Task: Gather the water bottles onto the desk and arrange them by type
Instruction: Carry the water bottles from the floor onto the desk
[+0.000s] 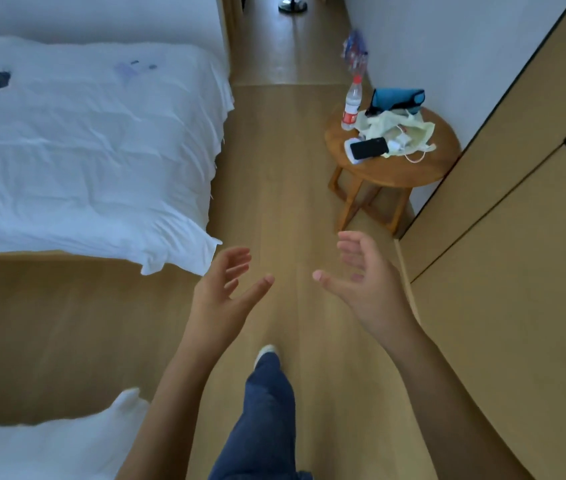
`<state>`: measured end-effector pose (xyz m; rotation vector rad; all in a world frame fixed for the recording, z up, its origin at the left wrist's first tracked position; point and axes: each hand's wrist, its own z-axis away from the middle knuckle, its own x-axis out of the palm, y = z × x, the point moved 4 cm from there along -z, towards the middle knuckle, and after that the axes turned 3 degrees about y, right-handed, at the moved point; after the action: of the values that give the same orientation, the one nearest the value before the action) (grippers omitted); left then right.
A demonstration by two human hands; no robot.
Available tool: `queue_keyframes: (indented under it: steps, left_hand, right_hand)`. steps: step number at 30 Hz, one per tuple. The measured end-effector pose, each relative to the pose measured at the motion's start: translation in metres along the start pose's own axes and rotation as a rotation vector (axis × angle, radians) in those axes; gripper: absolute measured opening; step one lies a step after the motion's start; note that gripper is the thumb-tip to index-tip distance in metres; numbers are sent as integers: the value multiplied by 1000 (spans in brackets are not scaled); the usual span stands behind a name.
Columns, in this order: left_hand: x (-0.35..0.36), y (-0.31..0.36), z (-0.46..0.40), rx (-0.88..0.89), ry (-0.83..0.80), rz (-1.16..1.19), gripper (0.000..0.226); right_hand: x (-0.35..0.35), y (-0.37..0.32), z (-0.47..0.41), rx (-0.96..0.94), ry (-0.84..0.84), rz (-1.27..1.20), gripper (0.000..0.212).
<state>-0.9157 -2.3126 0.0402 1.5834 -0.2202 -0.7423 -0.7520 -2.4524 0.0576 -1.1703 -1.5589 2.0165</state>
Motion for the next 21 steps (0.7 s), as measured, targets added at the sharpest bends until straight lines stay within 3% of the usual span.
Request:
queue_keyframes:
  steps: [10, 21]
  left_hand:
    - [8, 35, -290, 57, -29, -27, 45]
    - [104, 67, -601, 65, -50, -85, 46]
  right_hand:
    - [37, -55, -272, 18, 22, -14, 61]
    - [26, -62, -595, 25, 24, -11, 61]
